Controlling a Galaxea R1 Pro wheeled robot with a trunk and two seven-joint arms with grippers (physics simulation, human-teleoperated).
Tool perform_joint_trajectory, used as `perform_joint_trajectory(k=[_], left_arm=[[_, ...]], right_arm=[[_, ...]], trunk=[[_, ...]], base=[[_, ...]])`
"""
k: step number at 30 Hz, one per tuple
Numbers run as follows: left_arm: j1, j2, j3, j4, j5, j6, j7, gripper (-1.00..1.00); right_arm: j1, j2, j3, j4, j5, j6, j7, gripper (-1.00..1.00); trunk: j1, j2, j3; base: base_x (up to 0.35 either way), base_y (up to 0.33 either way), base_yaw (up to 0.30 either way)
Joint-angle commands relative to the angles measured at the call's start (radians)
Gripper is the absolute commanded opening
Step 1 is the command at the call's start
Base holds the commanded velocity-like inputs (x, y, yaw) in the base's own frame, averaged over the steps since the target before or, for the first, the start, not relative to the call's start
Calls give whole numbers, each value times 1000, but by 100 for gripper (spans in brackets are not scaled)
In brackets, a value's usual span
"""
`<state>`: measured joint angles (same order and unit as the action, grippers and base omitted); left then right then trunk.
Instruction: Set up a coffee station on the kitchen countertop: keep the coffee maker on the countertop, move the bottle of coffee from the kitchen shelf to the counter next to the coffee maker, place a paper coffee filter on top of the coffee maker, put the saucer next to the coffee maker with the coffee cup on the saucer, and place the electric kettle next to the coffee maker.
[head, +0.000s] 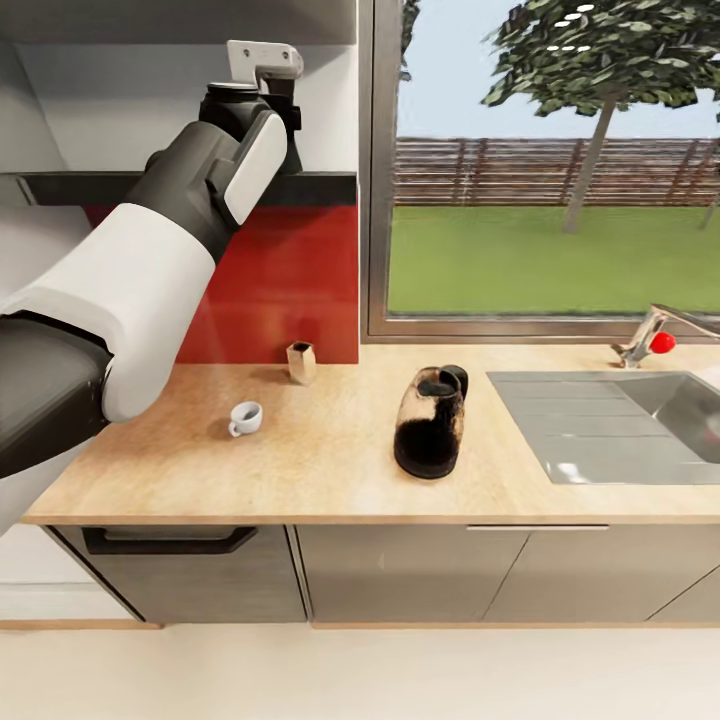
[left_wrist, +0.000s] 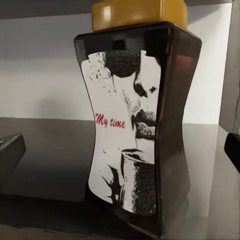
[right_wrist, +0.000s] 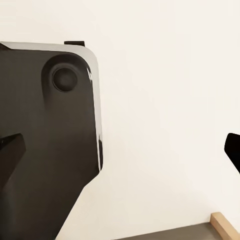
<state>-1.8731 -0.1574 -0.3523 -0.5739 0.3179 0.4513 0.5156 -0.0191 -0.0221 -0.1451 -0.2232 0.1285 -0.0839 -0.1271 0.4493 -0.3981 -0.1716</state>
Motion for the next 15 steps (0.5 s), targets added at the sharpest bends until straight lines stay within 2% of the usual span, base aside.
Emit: perform_joint_trajectory(k=[1,8,12,15], left_arm=[[-1,1,-7,0,10,2,9,100],[-1,1,-7,-1,10,2,9,100],[-1,1,-7,-1,10,2,9,100],[0,1,-7,-1,10,1,9,100]], right_arm=[[-1,1,-8,1,10,-4,-1,100],[-1,1,-8,1,11,-4,-1,100],[-1,1,-8,1,10,-4,-2,100],[-1,1,-8,1,10,-4,-1,100]], trunk=[[1,-2,-2],[1,-2,-2],[1,-2,-2],[1,-2,-2]], base=[[56,0,0],[18,0,0],[200,0,0],[75,0,0]])
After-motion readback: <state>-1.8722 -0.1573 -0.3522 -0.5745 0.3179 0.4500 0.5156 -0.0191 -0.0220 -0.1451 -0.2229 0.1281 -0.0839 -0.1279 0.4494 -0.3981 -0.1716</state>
